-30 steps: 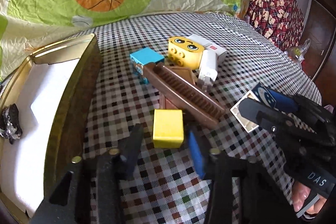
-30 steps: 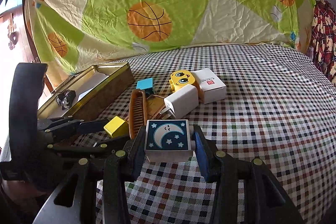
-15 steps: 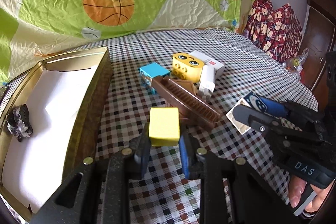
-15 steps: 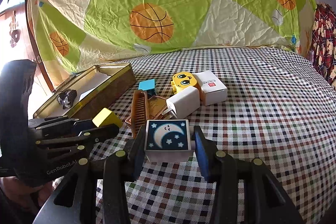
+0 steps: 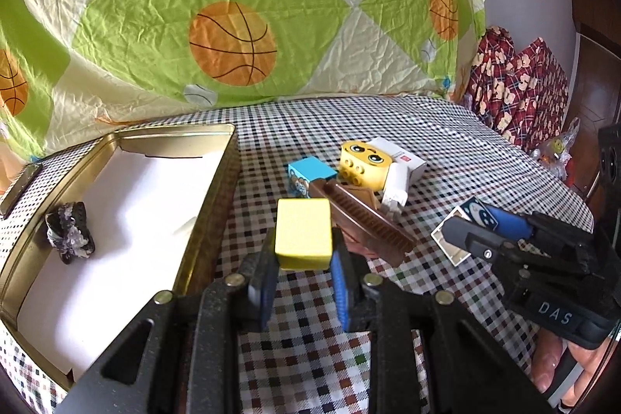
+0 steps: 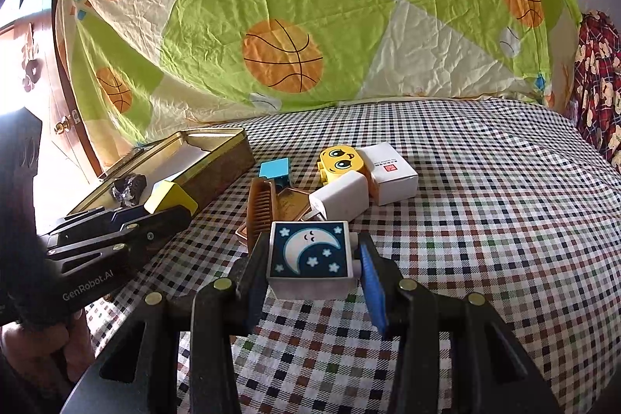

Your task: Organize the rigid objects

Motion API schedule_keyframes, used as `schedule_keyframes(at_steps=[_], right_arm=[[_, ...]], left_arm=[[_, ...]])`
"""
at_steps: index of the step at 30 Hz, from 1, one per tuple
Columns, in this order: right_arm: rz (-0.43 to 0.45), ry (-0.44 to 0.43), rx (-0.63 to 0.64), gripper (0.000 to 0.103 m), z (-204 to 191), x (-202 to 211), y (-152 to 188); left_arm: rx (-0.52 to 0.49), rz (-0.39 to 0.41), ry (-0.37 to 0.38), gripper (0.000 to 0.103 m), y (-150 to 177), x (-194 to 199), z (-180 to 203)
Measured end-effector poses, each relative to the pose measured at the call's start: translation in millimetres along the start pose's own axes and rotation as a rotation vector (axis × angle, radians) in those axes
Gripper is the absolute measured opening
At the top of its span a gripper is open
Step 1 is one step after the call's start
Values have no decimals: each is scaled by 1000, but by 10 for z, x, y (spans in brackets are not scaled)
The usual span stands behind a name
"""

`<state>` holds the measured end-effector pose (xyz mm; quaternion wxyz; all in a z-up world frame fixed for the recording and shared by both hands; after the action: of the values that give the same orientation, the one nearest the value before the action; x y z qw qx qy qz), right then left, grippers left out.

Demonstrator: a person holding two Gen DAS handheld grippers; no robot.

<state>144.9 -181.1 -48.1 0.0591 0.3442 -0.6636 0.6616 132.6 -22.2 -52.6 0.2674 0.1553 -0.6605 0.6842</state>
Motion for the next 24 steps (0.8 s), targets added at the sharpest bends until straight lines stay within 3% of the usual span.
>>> schedule_keyframes(at_steps=[24], right_arm=[[104, -22, 19, 45, -22, 157, -36]], left_arm=[[16, 105, -47, 23, -29, 208, -49]])
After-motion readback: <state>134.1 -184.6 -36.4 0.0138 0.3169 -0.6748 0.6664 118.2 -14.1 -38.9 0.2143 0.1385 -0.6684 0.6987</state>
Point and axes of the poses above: each gripper's, at about its wrist camera, not at the fingertips, and x roughly against the way its jaws point, z to its right, y to its underside, the point moved 6 cm from there along -x, roughly the way its jaws point, and after that the axes turned 3 degrees about y, right-handed, at the moved point
